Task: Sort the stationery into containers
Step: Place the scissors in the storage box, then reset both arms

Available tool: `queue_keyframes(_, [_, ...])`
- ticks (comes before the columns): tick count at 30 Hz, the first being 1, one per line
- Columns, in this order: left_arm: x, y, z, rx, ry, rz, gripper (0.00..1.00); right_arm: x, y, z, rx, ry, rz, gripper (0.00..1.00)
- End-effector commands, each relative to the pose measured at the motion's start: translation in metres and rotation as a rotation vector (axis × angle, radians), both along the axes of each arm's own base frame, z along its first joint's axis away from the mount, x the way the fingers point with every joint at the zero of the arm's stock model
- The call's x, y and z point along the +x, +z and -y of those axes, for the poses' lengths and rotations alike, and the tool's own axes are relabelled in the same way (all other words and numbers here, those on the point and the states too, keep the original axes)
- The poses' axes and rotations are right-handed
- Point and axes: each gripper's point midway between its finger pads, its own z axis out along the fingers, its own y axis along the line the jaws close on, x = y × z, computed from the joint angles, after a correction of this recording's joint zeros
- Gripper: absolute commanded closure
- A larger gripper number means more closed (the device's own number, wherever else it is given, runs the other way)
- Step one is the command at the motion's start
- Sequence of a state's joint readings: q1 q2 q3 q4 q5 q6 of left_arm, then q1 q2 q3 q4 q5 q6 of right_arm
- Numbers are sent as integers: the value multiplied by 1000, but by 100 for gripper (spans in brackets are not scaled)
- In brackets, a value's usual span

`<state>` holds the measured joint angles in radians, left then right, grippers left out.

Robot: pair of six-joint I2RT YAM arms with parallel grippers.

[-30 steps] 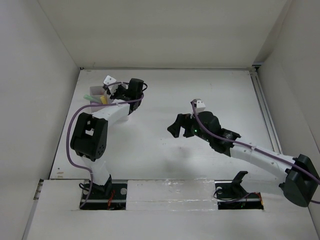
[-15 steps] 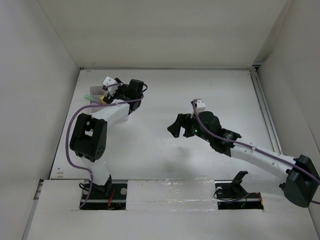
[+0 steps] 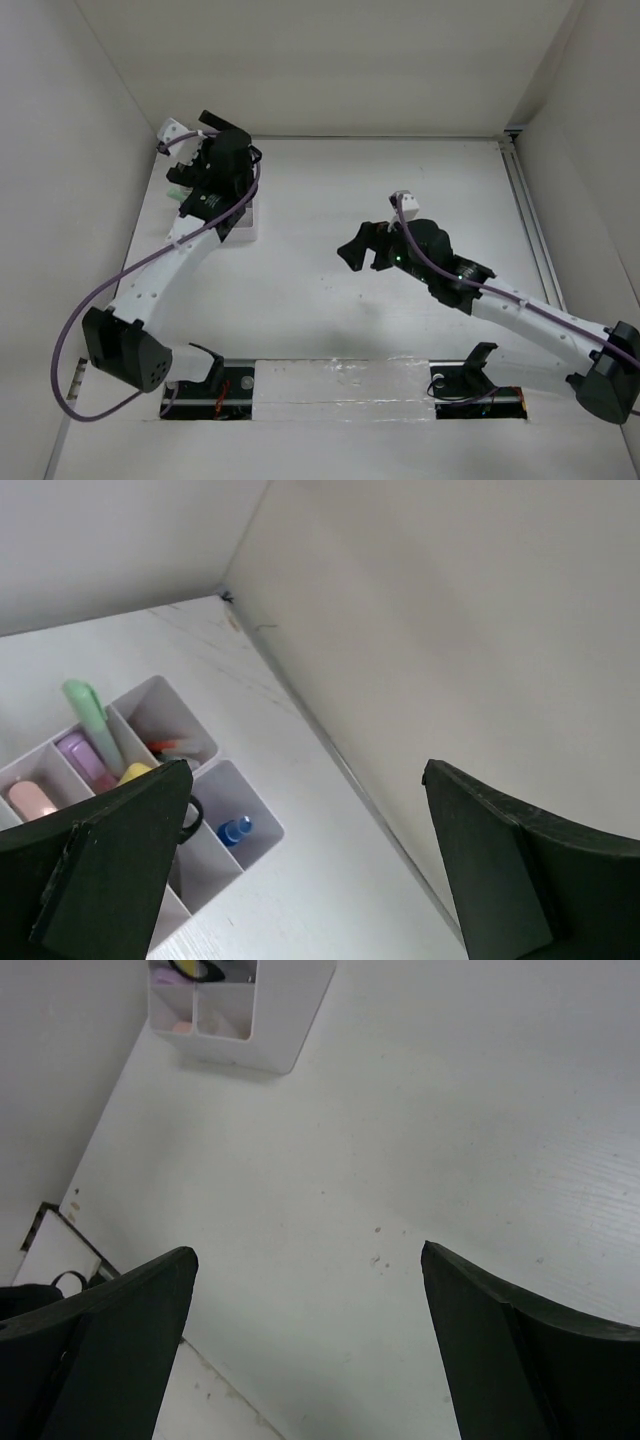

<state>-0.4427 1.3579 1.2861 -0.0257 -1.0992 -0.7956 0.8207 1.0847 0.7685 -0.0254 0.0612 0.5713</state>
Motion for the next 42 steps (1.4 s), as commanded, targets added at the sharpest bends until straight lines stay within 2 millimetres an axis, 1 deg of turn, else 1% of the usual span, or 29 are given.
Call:
queue_keyframes(1, [-15, 15, 11, 9, -173, -90, 0, 5, 52, 12, 13, -54, 109, 0])
queue_keyframes(2, [-24, 20, 12, -6, -201, -95, 0, 9, 56, 21, -2, -107, 117, 0])
queue_keyframes(3, [-34, 10, 11, 7, -226, -157, 0, 10, 73, 29, 3, -131, 146, 0])
queue_keyframes(4, [-39, 9, 15, -1, -267, -172, 0, 9, 79, 36, -14, -151, 156, 0])
queue_keyframes(5, [-51, 10, 13, -8, -287, -173, 0, 7, 78, 47, -46, -187, 148, 0])
queue_keyframes(6, [-60, -5, 12, 2, -304, -226, 0, 4, 94, 57, -34, -210, 176, 0])
queue_keyframes(8, [-79, -8, 8, -5, -344, -235, 0, -1, 98, 74, -66, -245, 180, 0])
queue_keyframes(9, [-90, -24, 4, 7, -350, -295, 0, -2, 103, 82, -69, -270, 187, 0])
queue_keyframes(10, [-97, -29, 3, 6, -360, -309, 0, -7, 114, 91, -57, -282, 210, 0])
queue_keyframes(11, [-103, -32, 2, 5, -369, -320, 0, -11, 122, 95, -48, -288, 220, 0])
queue_keyframes(12, [-114, -29, -1, 7, -385, -314, 0, -14, 121, 105, -66, -308, 216, 0])
queue_keyframes(13, [-121, -38, -3, 20, -398, -350, 0, -16, 122, 111, -76, -316, 222, 0])
queue_keyframes(14, [-127, -37, -3, 26, -413, -354, 0, -23, 136, 118, -46, -320, 241, 0])
queue_keyframes(16, [-139, -34, -2, 39, -463, -347, 0, -28, 138, 131, -64, -343, 237, 0])
queue_keyframes(17, [-144, -43, -1, 50, -490, -372, 0, -32, 144, 135, -55, -345, 242, 0])
queue_keyframes(18, [-147, -44, 4, 69, -543, -376, 0, -37, 145, 141, -61, -344, 239, 0])
queue_keyframes(19, [-154, -39, 5, 85, -576, -341, 0, -39, 143, 146, -70, -356, 237, 0])
queue_keyframes(21, [-156, -51, 9, 110, -623, -337, 0, -45, 148, 156, -59, -368, 246, 0])
queue_keyframes(22, [-158, -52, 13, 103, -645, -323, 0, -48, 145, 159, -63, -369, 235, 0])
queue_keyframes(24, [-165, -59, 11, 115, -659, -323, 0, -52, 147, 169, -59, -391, 243, 0])
queue_keyframes(25, [-167, -59, 5, 105, -626, -312, 0, -52, 147, 171, -61, -400, 245, 0])
queue_keyframes(26, [-172, -56, 3, 102, -626, -285, 0, -54, 144, 177, -75, -415, 241, 0])
queue_keyframes(29, [-180, -42, -8, 79, -573, -202, 0, -58, 140, 184, -78, -427, 234, 0])
queue_keyframes(30, [-187, -35, -12, 73, -572, -154, 0, -56, 135, 184, -91, -434, 229, 0])
queue_keyframes(33, [-202, -23, -25, 46, -529, -77, 0, -58, 135, 188, -84, -446, 226, 0])
queue_keyframes(35, [-208, -21, -29, 44, -518, -50, 0, -59, 137, 189, -66, -450, 226, 0])
queue_keyframes(36, [-213, -14, -32, 38, -517, -11, 0, -59, 137, 189, -66, -450, 227, 0])
queue_keyframes(39, [-216, -14, -35, 37, -508, 2, 0, -59, 139, 194, -62, -470, 234, 0])
queue_keyframes(42, [-216, -14, -36, 29, -498, 6, 0, -58, 137, 193, -70, -469, 230, 0])
